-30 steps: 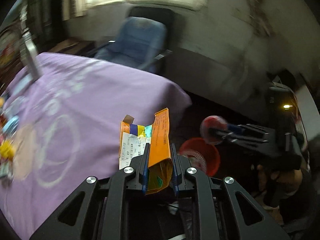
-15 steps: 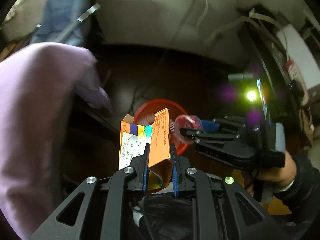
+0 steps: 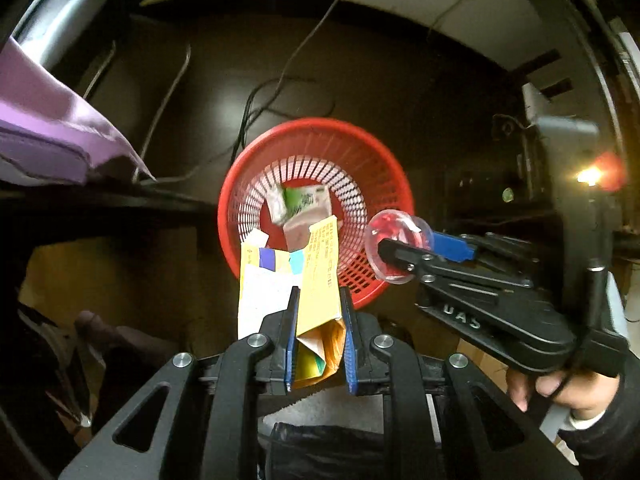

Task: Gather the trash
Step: 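Open both grippers to drop the box and cup into the basket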

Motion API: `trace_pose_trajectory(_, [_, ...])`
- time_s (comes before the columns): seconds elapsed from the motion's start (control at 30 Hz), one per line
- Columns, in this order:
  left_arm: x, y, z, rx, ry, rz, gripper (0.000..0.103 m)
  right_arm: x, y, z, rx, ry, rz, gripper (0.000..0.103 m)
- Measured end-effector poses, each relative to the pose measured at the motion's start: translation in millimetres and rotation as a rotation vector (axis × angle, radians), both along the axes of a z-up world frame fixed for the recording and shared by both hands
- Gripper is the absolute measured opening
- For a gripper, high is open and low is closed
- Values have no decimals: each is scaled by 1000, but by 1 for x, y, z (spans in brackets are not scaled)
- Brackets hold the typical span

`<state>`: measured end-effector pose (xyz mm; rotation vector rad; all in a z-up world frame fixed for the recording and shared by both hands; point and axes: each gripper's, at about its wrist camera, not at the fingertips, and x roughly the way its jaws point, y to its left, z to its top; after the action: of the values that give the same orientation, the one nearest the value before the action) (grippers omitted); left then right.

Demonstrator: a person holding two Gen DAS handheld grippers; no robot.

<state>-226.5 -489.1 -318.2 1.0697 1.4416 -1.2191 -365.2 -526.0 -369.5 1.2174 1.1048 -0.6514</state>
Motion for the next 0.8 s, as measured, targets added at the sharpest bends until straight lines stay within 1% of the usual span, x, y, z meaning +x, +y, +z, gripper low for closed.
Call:
trace_pose_trajectory(0.03, [1,0,-6,14,17,7,19,1,-1,-4,10,5,-6,33])
trace_pose_trajectory(0.1, [3,-1,-9,16,36,7,19,1,-3,-9,23,7,-15,33])
trace_pose_trajectory(0.23, [3,0,-12,18,29,7,19,0,-7,-10,23,8,-20,35])
trace_pose_trajectory(0.27, [1,-1,-8,15,34,14,24,-1,-7,-10,25,5,-20,36])
trace_pose_trajectory(0.3, [2,-1,-7,12,47,27,45,-1,-8,-9,30,4,-20,38])
trace_pose_trajectory(0.37, [4,-1,-2,-10,62,34,63,-2,-10,-6,24,10,-28,39])
trace_pose_trajectory(0.47, [5,2,10,-48,55,12,63,-4,-9,0,9,11,-21,39])
trace_pose_trajectory(0.67, [10,10,29,-71,70,39,63,-8,-11,11,-18,24,-48,39])
trace_pose_trajectory(0.8, [5,18,44,-91,70,22,63,-12,-14,25,-53,41,-68,39])
